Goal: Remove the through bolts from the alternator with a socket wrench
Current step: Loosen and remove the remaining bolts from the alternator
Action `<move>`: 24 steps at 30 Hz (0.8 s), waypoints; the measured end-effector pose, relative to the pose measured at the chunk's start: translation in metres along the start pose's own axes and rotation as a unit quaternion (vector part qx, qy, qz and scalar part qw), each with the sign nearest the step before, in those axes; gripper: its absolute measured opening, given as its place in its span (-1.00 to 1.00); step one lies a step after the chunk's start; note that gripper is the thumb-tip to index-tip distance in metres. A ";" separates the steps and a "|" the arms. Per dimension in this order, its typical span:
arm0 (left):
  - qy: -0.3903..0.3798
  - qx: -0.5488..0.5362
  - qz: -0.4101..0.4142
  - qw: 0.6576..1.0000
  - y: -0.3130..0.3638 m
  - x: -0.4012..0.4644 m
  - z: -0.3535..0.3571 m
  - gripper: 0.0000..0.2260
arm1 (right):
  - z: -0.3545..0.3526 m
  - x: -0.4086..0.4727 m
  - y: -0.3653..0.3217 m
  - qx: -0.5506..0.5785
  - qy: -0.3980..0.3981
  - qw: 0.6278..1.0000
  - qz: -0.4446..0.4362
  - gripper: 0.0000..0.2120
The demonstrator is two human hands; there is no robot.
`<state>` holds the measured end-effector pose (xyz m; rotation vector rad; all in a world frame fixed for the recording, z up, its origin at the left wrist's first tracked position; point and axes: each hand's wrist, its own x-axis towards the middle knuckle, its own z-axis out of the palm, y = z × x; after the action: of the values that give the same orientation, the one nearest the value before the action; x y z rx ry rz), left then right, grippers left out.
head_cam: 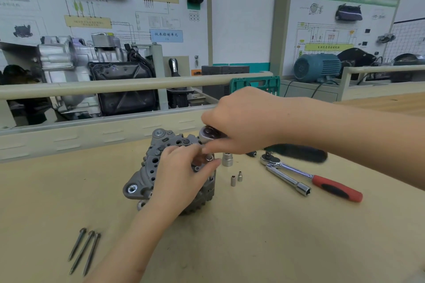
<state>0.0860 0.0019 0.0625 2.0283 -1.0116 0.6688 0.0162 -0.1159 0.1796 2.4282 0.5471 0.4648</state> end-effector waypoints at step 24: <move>-0.007 -0.020 0.006 1.000 -0.006 -0.002 -0.001 -0.87 | -0.001 0.000 0.007 0.069 -0.064 0.995 -0.035 -0.72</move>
<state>0.0896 0.0057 0.0591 1.9952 -1.0388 0.6363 0.0177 -0.1206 0.1852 2.5387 0.6250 0.2471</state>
